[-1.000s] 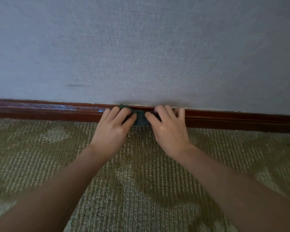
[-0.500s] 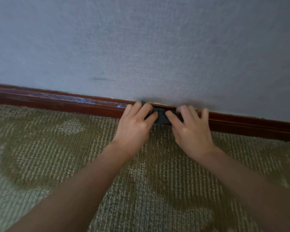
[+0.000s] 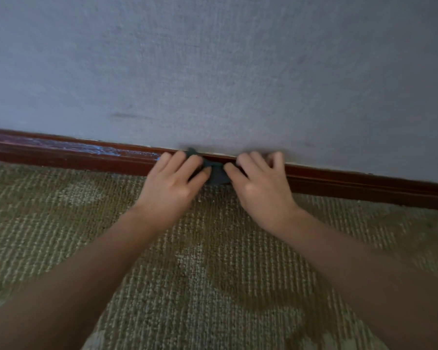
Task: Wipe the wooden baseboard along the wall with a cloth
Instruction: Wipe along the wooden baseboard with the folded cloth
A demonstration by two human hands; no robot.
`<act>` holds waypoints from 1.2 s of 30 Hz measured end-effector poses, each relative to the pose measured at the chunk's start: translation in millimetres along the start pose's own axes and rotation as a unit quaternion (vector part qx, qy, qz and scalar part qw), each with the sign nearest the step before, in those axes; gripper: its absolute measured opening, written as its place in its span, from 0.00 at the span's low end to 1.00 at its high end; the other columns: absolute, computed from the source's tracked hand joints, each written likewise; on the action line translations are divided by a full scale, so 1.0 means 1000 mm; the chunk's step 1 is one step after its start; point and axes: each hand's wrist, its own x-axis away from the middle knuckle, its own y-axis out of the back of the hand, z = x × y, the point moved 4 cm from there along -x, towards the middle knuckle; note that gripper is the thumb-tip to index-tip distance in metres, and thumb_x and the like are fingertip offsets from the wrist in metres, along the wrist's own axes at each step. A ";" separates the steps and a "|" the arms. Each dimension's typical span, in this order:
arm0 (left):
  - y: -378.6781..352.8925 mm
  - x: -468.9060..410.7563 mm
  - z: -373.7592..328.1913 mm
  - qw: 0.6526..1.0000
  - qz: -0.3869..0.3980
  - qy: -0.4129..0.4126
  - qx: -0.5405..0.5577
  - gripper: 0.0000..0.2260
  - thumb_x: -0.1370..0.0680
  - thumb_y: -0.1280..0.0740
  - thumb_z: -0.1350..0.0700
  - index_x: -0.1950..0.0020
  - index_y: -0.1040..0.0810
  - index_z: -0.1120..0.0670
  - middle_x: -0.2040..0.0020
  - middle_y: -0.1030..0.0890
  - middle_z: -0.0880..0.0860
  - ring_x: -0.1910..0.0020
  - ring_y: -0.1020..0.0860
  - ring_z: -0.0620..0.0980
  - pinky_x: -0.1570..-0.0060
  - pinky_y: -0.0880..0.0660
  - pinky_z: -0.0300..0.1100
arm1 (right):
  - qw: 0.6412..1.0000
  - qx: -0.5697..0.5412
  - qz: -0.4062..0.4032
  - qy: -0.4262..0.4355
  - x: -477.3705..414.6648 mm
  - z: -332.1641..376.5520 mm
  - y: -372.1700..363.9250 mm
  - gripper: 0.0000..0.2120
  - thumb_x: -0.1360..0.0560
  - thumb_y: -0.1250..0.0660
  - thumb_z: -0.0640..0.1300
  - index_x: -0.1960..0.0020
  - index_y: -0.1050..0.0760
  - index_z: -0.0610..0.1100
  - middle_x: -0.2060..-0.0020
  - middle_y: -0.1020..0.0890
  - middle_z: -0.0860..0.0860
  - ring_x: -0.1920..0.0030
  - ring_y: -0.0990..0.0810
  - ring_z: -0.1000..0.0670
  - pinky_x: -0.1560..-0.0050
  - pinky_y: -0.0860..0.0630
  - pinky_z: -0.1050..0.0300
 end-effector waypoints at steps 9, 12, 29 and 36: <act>-0.011 -0.016 -0.031 0.999 -0.038 0.022 0.010 0.10 0.25 0.40 0.66 0.55 0.18 0.65 0.58 0.19 0.61 0.60 0.33 0.56 0.62 0.39 0.47 | 0.999 0.024 0.021 -0.003 0.023 -0.027 0.004 0.16 0.37 0.26 0.32 0.50 0.20 0.36 0.62 0.21 0.41 0.62 0.22 0.44 0.59 0.41 0.50; -0.005 -0.013 -0.023 0.999 -0.023 -0.017 -0.015 0.11 0.25 0.41 0.66 0.55 0.18 0.64 0.58 0.19 0.60 0.63 0.24 0.56 0.62 0.37 0.47 | 0.998 0.008 0.021 -0.053 0.020 -0.020 0.002 0.16 0.37 0.25 0.32 0.50 0.20 0.36 0.62 0.22 0.41 0.62 0.22 0.43 0.60 0.42 0.51; -0.008 -0.031 -0.044 1.000 0.002 -0.010 0.014 0.11 0.33 0.31 0.65 0.52 0.18 0.62 0.55 0.19 0.59 0.61 0.22 0.57 0.60 0.28 0.45 | 0.995 0.001 0.037 -0.095 0.040 -0.040 0.012 0.22 0.41 0.23 0.31 0.48 0.20 0.36 0.60 0.22 0.38 0.59 0.22 0.40 0.60 0.30 0.48; 0.000 -0.019 -0.030 0.997 -0.056 0.045 0.013 0.10 0.25 0.39 0.65 0.51 0.19 0.64 0.56 0.19 0.62 0.58 0.33 0.56 0.61 0.38 0.48 | 0.994 -0.038 -0.001 -0.102 0.024 -0.024 0.010 0.18 0.38 0.25 0.33 0.48 0.20 0.38 0.59 0.22 0.40 0.59 0.23 0.41 0.59 0.31 0.48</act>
